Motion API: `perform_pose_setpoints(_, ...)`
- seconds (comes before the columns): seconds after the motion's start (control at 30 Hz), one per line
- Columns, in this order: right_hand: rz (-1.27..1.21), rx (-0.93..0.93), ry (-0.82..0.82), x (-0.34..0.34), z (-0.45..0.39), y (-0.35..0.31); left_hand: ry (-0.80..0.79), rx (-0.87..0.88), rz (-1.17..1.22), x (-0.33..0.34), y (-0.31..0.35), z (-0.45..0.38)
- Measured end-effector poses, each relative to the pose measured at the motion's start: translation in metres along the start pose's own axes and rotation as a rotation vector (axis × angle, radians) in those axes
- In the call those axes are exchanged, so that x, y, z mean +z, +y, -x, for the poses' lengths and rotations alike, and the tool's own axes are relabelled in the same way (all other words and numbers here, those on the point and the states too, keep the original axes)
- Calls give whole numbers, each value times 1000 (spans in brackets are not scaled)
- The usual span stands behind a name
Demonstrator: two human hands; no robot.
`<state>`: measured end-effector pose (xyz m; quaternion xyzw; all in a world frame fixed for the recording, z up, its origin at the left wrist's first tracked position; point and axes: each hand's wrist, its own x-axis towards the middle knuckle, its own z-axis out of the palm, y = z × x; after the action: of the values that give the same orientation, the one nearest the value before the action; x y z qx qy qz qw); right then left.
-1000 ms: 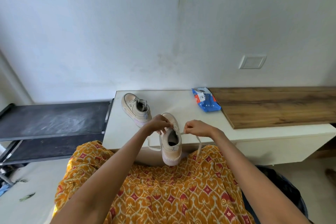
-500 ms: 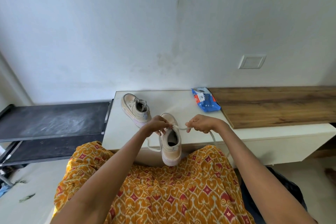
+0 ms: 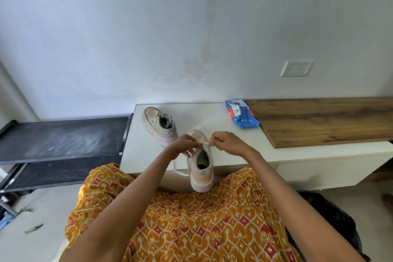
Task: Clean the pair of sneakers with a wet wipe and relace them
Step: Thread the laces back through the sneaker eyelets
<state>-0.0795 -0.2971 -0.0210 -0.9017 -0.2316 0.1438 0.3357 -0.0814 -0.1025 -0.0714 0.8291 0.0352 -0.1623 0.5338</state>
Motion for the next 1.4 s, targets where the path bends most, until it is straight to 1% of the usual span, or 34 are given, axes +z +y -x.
perform_pose_setpoints(0.03,69,-16,-26,4,0,5,4,-6,7,1,-1,-1)
perform_pose_setpoints(0.13,-2,-25,-12,17,0,11,17,-21,29,3,-3,-2)
perform_pose_setpoints(0.3,-60,-32,146,31,-12,15,14,-25,83,1,-8,-3)
perform_pose_setpoints(0.43,-33,-28,170,31,-17,19,23,-8,107,3,-13,-4)
perform_pose_setpoints(0.5,-11,-34,190,34,-18,21,-8,21,126,0,-16,-3)
perform_pose_setpoints(0.6,-1,-25,254,41,-18,21,-97,77,105,-7,-19,0)
perform_pose_setpoints(0.63,2,-23,267,44,-17,21,-92,99,81,-6,-19,2)
perform_pose_setpoints(0.73,43,-28,263,46,-18,21,39,165,23,1,-17,2)
perform_pose_setpoints(0.8,44,-42,258,41,-21,23,97,215,12,4,-17,1)
perform_pose_setpoints(0.87,-110,-15,325,31,-27,21,125,274,-34,3,-19,1)
perform_pose_setpoints(0.93,-301,39,412,22,-31,15,168,352,-158,3,-18,1)
perform_pose_setpoints(0.97,-354,58,401,19,-34,12,190,392,-235,5,-16,1)
perform_pose_setpoints(1.0,-370,72,335,18,-36,9,208,421,-301,7,-14,2)
perform_pose_setpoints(1.03,-352,85,231,19,-39,6,221,441,-342,10,-12,3)
perform_pose_setpoints(1.1,-276,115,7,26,-42,4,252,457,-341,14,-13,4)
perform_pose_setpoints(1.13,-251,123,-67,30,-43,5,275,454,-308,15,-15,4)
perform_pose_setpoints(1.17,-241,123,-104,32,-44,7,306,446,-267,16,-19,3)
perform_pose_setpoints(1.27,-288,110,-122,33,-42,13,388,421,-133,20,-27,1)
perform_pose_setpoints(1.4,-315,90,-92,31,-39,24,420,360,48,26,-29,-1)
